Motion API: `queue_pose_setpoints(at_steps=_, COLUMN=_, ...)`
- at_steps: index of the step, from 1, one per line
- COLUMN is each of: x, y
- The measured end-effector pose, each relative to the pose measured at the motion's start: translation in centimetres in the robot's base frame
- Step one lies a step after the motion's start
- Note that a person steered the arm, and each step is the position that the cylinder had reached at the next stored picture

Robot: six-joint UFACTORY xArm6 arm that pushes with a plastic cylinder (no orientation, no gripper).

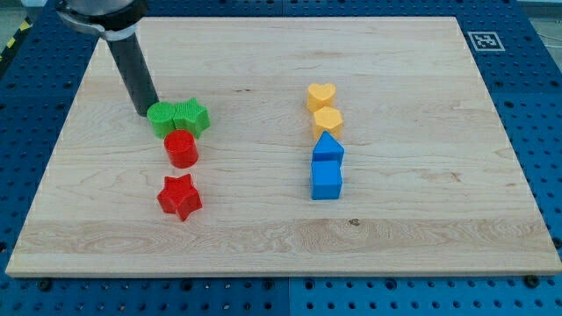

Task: Move the arm towards down

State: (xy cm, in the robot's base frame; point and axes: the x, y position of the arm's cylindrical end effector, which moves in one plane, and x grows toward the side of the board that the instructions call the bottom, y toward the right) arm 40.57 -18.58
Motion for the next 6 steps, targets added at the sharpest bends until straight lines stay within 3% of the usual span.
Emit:
queue_pose_setpoints(at_steps=3, x=2.7, y=-1.5)
queue_pose_setpoints(at_steps=6, x=13.0, y=-2.1)
